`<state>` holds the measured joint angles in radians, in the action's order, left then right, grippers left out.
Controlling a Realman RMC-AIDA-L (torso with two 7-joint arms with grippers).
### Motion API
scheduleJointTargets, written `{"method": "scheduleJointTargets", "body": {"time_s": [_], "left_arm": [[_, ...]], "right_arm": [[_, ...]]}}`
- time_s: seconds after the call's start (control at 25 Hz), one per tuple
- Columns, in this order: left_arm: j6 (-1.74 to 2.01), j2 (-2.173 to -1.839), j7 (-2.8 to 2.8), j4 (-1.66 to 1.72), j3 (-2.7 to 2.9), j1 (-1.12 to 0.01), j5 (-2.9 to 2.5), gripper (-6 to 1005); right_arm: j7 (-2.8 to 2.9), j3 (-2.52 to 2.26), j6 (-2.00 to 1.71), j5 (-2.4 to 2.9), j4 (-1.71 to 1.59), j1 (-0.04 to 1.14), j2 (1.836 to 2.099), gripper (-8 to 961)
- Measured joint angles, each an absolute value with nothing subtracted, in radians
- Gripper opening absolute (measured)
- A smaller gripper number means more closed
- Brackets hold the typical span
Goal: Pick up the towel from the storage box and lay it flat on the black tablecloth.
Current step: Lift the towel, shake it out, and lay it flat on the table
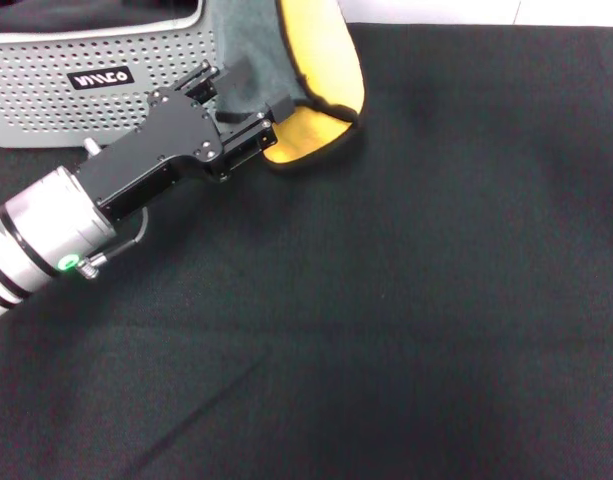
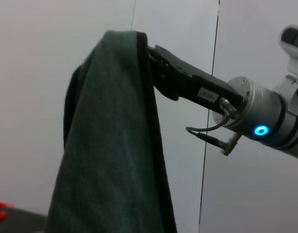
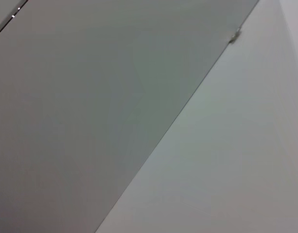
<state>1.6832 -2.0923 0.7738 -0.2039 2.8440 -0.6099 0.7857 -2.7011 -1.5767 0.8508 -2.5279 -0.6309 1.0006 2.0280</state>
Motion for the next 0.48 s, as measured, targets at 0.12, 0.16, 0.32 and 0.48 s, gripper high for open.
{"method": "scheduleJointTargets", "body": {"time_s": [0.12,0.16,0.32,0.48], "left_arm": [[1.677,-2.093,0.768,-0.202,2.844,-0.608,0.785,689],[1.677,-2.094,0.767,-0.202,2.844,-0.608,0.785,690],[1.677,-2.097,0.762,-0.200,2.844,-0.607,0.785,690],[1.671,-2.097,0.754,-0.197,2.844,-0.607,0.786,685]], "right_arm": [[-2.726,-1.613,0.828,-2.563,-0.631,1.007,2.028,10],[-2.729,-1.618,0.823,-2.570,-0.632,1.008,2.028,10],[-2.732,-1.630,0.818,-2.594,-0.633,1.015,2.028,10],[-2.733,-1.645,0.818,-2.610,-0.638,1.019,2.028,10]]}}
